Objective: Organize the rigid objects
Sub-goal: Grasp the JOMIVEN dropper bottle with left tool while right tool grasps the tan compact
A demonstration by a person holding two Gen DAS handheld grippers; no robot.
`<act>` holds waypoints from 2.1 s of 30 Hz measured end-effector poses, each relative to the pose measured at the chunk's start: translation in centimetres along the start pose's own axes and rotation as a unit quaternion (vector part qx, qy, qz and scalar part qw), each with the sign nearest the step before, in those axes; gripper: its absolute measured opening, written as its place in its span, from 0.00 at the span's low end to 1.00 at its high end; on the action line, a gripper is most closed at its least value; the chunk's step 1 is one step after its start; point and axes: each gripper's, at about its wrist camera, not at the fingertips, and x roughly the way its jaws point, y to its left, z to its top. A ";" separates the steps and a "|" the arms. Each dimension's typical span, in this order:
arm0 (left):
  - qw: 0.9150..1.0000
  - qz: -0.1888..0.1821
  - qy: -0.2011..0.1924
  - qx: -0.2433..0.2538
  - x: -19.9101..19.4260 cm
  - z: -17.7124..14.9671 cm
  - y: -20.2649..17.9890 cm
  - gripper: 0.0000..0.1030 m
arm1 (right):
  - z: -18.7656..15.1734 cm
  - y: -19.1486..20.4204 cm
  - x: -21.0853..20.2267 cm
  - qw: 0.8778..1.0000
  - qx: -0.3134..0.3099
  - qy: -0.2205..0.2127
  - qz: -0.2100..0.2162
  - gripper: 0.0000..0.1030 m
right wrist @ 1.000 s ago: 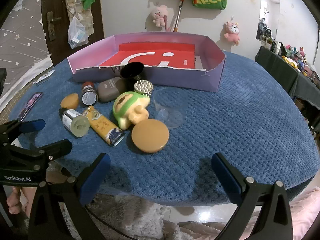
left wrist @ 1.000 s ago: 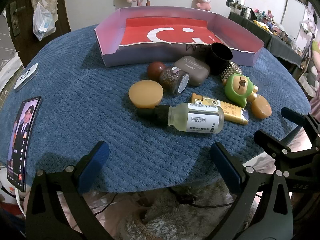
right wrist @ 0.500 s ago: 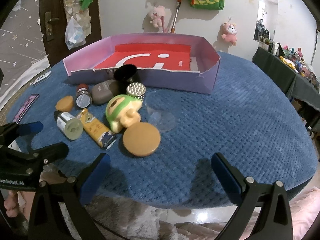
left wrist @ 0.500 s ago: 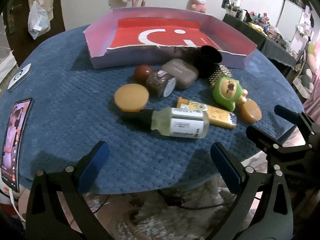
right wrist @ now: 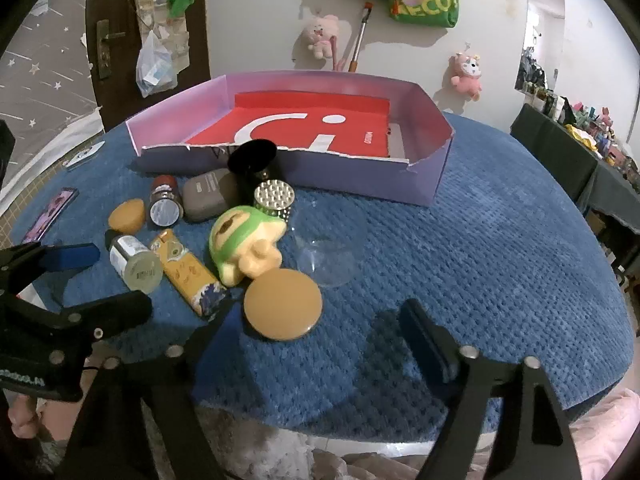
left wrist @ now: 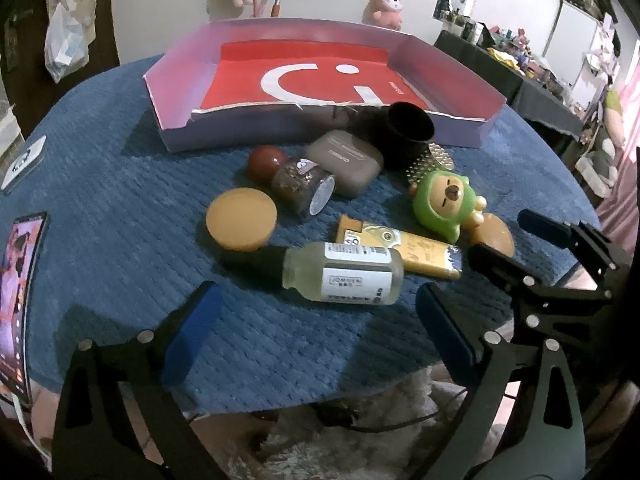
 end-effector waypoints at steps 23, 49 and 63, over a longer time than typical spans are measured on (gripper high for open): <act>1.000 -0.005 -0.025 0.012 -0.7 -0.2 0.0 0.65 | 0.6 0.8 0.2 0.999 0.004 -0.002 0.039 0.39; 0.998 -0.005 -0.069 0.009 -2.4 0.8 0.0 0.65 | 2.6 1.4 -1.5 0.998 -0.004 -0.040 0.045 0.39; 0.995 -0.012 -0.100 0.010 -2.9 3.0 0.5 0.65 | 4.2 1.6 -1.6 0.997 -0.003 -0.057 0.053 0.39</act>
